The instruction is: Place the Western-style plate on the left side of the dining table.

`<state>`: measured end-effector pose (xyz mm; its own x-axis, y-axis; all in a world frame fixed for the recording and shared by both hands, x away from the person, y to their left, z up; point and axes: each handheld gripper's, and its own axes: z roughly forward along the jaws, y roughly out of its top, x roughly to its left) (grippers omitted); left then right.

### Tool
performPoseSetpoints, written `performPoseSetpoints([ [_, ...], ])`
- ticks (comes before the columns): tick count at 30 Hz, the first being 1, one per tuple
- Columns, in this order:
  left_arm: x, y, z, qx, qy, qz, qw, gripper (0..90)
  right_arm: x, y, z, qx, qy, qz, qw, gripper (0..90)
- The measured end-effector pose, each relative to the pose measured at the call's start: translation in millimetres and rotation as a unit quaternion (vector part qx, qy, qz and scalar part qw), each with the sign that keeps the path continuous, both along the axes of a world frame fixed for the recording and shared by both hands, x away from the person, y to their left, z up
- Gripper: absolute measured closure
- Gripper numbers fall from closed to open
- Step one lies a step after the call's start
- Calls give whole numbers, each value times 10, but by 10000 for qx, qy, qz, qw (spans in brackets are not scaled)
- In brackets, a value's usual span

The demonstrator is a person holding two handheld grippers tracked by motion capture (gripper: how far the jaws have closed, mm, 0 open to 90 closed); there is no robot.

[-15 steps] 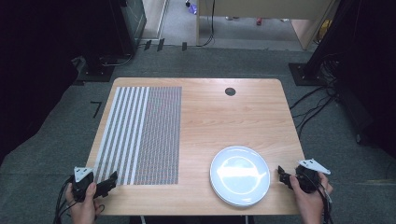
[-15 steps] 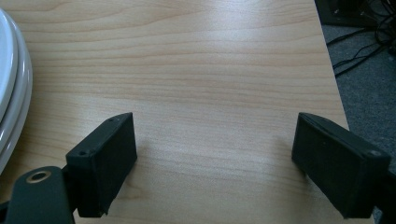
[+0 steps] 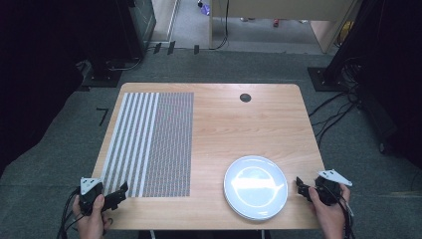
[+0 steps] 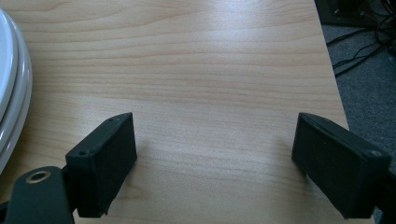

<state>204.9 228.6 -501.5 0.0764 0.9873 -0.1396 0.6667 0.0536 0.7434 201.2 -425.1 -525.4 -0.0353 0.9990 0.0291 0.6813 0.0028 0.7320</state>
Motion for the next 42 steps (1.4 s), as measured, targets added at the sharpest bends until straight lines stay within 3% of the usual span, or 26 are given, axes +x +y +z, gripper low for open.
performPoseSetpoints([
  [14, -15, -169, 46, 3, -83, -171, 9998, 97, -7, -12, 5, 36, -46, -136, 9999, 145],
  [18, -20, -245, 85, -289, -67, -306, 9991, 97, -26, -11, 47, 179, -168, -185, 9995, 151],
  [24, -28, -324, 127, -251, -102, -361, 9990, 98, -46, 8, 101, 367, -293, -255, 9986, 158],
  [25, 1, -345, 153, -260, -122, -368, 9989, 97, -33, -4, 123, 555, -320, -313, 9975, 160],
  [27, 12, -354, 170, -242, -129, -366, 9990, 98, -18, -27, 147, 673, -301, -467, 9962, 161],
  [34, 46, -504, 262, -67, -212, -532, 9983, 98, -6, -84, 316, 719, -223, -646, 9951, 173],
  [37, 77, -577, 286, -46, -239, -579, 9980, 98, 21, -73, 391, 637, -225, -570, 9961, 171],
  [39, 97, -648, 313, -49, -244, -637, 9977, 98, 55, -20, 405, 232, -149, -486, 9984, 171],
  [40, 97, -648, 313, -49, -244, -637, 9977, 98, 55, -20, 405, 232, -149, -486, 9984, 171],
  [41, 104, -670, 323, -131, -247, -661, 9974, 98, 68, 1, 392, 22, -89, -479, 9988, 170],
  [42, 107, -697, 335, -170, -255, -676, 9972, 98, 77, 14, 374, -33, -40, -468, 9989, 170],
])
